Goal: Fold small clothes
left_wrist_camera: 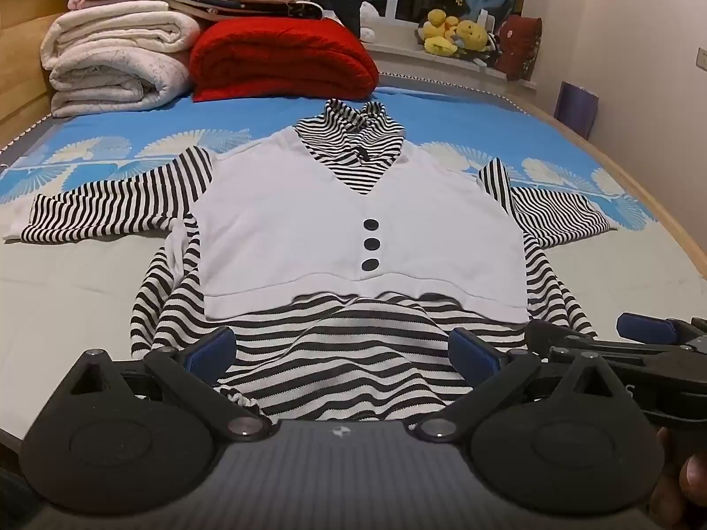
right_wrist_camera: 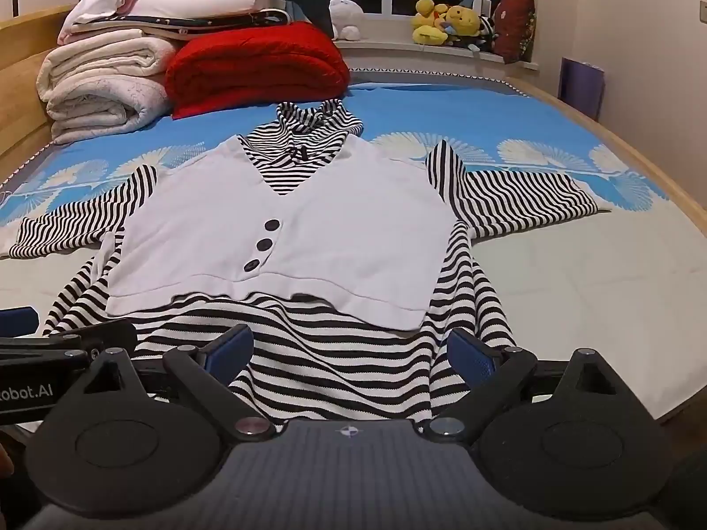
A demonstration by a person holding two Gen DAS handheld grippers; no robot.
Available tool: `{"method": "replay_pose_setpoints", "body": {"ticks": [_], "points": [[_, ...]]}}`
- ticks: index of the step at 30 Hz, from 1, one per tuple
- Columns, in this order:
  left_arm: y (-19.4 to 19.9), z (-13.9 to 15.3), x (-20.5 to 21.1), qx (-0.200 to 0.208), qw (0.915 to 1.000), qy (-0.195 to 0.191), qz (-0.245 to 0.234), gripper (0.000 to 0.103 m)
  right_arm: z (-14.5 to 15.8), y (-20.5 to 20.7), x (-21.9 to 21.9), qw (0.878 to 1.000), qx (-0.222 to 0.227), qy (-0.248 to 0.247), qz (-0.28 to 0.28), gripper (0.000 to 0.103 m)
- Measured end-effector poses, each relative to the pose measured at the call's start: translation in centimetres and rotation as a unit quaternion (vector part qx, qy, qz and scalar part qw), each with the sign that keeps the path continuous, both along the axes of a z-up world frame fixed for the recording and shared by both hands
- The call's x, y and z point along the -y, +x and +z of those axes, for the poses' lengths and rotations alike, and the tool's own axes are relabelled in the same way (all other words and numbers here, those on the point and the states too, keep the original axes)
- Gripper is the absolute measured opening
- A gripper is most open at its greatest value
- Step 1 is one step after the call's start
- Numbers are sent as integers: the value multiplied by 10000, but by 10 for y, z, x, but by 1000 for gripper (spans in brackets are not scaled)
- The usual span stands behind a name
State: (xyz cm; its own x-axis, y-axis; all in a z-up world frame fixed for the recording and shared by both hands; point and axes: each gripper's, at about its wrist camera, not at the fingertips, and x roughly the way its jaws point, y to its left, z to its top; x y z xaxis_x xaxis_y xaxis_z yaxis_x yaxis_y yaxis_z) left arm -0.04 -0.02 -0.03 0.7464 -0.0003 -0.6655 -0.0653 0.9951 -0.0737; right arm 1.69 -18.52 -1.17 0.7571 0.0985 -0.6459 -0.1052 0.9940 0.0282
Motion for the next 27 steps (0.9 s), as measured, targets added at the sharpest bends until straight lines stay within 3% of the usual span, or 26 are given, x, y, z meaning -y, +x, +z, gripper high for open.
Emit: {"method": "replay_pose_setpoints", "body": {"ticks": [27], "points": [[3,-5,2,4,10000,7,-11,102,7,4,-2,10000,-6,5,12,92]]}}
